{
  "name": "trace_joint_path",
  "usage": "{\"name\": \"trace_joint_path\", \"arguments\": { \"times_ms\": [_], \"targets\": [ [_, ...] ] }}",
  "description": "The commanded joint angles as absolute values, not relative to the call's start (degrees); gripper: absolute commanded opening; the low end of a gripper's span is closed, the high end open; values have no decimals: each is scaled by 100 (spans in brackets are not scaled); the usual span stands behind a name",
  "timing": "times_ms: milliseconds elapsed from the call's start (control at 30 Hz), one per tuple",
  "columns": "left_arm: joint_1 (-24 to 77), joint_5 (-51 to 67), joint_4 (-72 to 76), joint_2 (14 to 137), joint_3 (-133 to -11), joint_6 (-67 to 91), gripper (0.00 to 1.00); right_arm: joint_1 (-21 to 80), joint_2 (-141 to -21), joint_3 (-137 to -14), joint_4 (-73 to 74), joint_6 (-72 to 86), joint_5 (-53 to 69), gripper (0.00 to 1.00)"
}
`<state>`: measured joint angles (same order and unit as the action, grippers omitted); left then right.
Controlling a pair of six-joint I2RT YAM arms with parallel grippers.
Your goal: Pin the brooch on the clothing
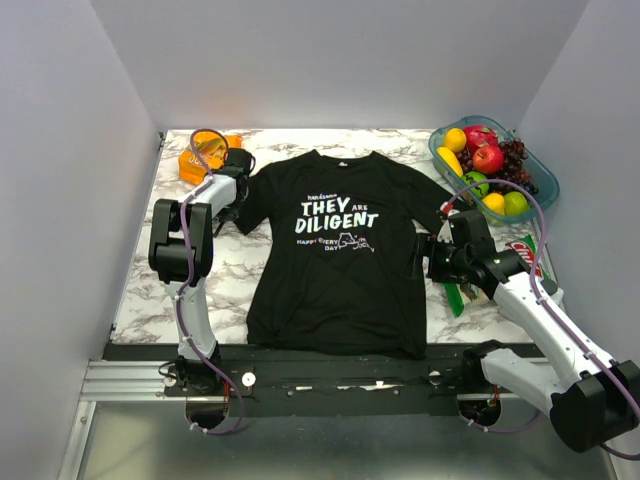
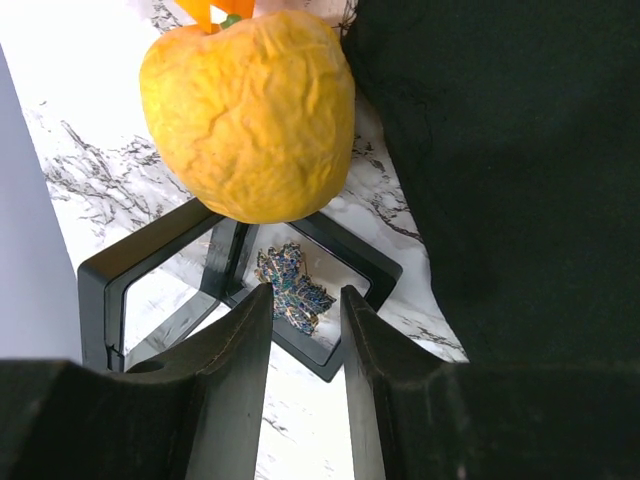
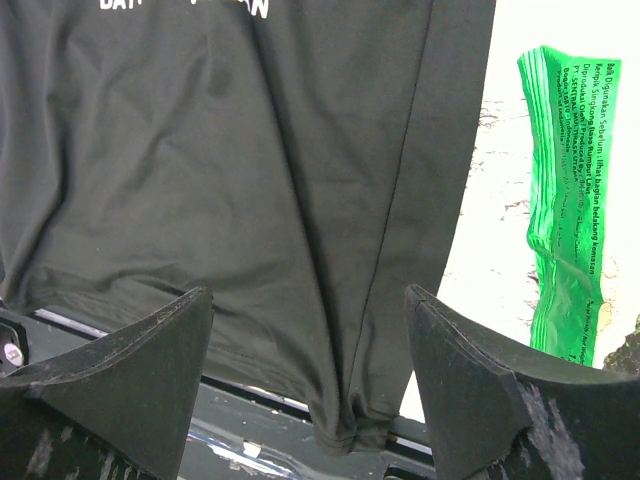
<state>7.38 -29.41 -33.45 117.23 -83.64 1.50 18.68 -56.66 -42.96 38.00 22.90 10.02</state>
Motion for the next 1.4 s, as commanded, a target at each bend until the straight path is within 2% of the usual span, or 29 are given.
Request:
{"name": "trace_joint_path", "arguments": {
  "times_ms": [0,300,700,967,1067,1200,1367],
  "targets": [
    [765,-3295,-3164,11769,-8235,114,38,1846,-5581,-4210,3735,2276,1143,85],
    [765,-3384,-2979,11619,-8086,70,26,1846,-5476,-4113,3779,2311,1108,85],
    [765,-3761,-2821,11382,-7963,61,15,1854,-5379,-4043,3797,2347,1116,85],
    [773,-3876,-2795,11189,-7893,62,14,1846,-5344,-3999,3806,2373,1107,85],
    [773,-3858,-2786,11127,-7866,79,11,1854,-5317,-4008,3814,2382,1116,85],
    [773,-3841,-2795,10960,-7831,140,1,1846,-5309,-4025,3832,2382,1107,85],
    [808,-3411,-2751,10391,-7665,272,0,1854,-5300,-4096,3858,2268,1107,85]
  ]
}}
